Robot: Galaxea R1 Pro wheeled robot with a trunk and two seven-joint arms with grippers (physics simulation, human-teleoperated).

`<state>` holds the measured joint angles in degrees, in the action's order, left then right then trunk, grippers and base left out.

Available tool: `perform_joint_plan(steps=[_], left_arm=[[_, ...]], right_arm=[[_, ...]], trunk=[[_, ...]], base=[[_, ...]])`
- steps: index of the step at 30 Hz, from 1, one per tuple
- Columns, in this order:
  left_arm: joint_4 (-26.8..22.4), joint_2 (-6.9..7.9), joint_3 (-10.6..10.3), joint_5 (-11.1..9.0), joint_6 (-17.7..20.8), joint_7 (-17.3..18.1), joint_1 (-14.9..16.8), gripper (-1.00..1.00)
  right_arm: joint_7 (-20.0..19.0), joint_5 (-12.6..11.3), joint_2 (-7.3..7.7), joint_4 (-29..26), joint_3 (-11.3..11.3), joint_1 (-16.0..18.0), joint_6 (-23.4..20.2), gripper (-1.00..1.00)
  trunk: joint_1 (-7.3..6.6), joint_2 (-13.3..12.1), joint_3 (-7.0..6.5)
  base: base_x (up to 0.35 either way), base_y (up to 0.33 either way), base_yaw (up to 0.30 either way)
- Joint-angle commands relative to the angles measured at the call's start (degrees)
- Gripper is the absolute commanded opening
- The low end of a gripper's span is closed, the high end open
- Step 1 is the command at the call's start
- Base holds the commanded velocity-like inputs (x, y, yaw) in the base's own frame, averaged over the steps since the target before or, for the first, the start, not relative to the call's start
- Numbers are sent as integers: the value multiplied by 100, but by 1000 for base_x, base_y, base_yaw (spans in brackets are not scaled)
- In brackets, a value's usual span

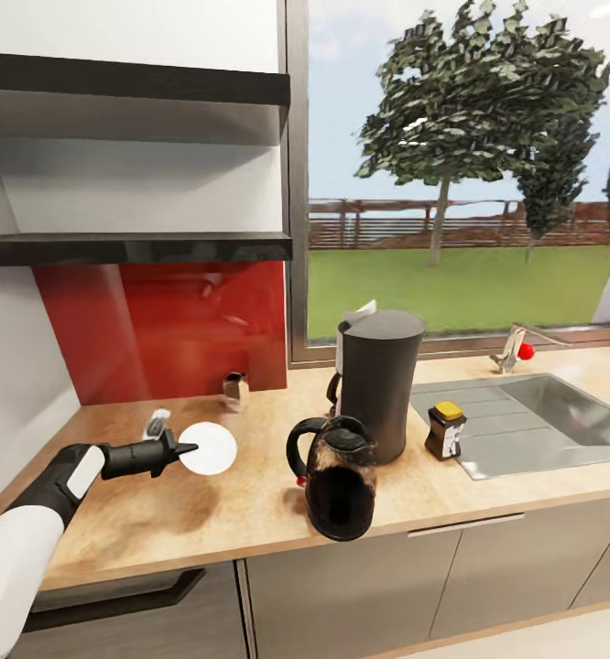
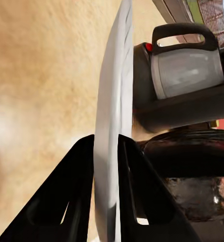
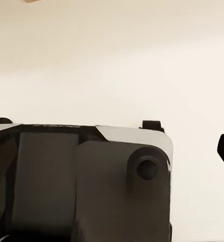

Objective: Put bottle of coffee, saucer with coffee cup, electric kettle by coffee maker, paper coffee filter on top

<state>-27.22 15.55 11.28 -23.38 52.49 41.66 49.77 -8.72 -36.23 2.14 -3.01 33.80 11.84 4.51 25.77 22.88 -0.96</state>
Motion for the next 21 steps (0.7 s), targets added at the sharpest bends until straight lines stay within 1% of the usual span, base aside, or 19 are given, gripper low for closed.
perform_joint_plan(steps=[1, 6, 10, 14, 21], left_arm=[[12, -9, 23, 25, -4, 5, -8, -100], [29, -19, 31, 33, -35, -27, -19, -100], [32, -5, 43, 35, -44, -41, -27, -100], [33, 10, 39, 35, -46, -45, -29, -100], [28, 19, 47, 35, -46, -52, -29, -100]], right_arm=[[-25, -60, 3, 9, 7, 3, 16, 100], [-25, -60, 5, 15, -27, 3, 15, 100], [-25, -60, 5, 19, -30, 1, 15, 100], [-25, -60, 5, 21, -31, 2, 15, 100], [-25, -58, 5, 23, -31, 2, 15, 100]], trunk=[[2, 4, 2], [2, 4, 2], [2, 4, 2], [2, 4, 2], [2, 4, 2]], base=[[0, 0, -214], [54, 0, -248], [252, 0, -230], [274, 0, -58], [50, 0, -5]])
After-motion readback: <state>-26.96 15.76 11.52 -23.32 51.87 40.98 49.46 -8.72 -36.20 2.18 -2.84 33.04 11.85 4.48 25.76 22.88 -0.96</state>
